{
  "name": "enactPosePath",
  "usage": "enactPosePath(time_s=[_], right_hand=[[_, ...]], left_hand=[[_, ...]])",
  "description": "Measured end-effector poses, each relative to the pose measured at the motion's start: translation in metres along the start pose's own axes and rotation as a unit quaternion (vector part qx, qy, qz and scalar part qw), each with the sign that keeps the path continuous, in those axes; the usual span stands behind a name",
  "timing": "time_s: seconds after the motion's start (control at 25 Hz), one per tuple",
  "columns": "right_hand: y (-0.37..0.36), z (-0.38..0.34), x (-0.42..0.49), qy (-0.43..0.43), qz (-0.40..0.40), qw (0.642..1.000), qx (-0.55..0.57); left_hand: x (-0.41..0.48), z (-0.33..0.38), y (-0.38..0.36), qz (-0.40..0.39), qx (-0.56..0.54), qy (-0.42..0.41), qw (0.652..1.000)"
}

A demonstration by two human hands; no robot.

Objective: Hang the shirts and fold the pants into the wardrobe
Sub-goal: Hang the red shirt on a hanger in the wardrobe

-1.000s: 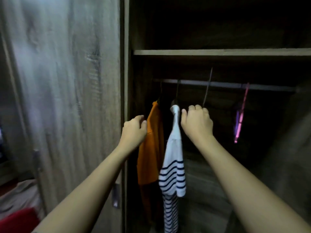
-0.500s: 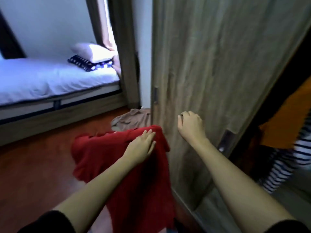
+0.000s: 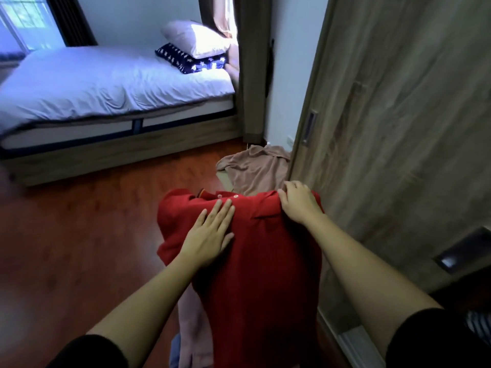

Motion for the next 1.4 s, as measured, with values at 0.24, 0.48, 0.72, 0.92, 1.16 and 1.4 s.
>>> enactPosePath(time_s=[0.24,0.48,0.72,0.92,1.16,1.4], right_hand=[[-0.033,-0.001,0.045,-0.088,-0.187,0.974,-0.097],[-0.028,-0.006,0.035,-0.031,0.09,0.995,0.016],[0.006,0.002,-0.022,0.261,0.328,0.894,0.157],[0.002,0.014,-0.042,0.231,0.103,0.956,0.15],[0.013,-0.011,-0.005,-0.024,0.087,0.992,0.083],[0.003,-0.016,-0.007,0.013,0.046,0.998,0.029]], left_hand=[[-0.004,-0.002,-0.029,0.061,0.074,-0.023,0.995],[-0.008,-0.002,-0.038,0.113,0.087,-0.012,0.99],[-0.011,0.001,-0.04,0.123,0.096,-0.021,0.988],[-0.012,0.005,-0.042,0.125,0.117,-0.013,0.985],[0.008,0.016,0.003,0.229,-0.064,0.08,0.968],[0.072,-0.011,0.034,0.064,-0.189,0.514,0.834]])
Point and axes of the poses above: each hand's wrist, its own x-axis towards the middle knuckle, its own y-axis out of the back of the hand, z = x × y, the point moved 4 cm from there along x, towards the middle knuckle, and after that the axes turned 14 degrees about z, right-handed, at the moved point
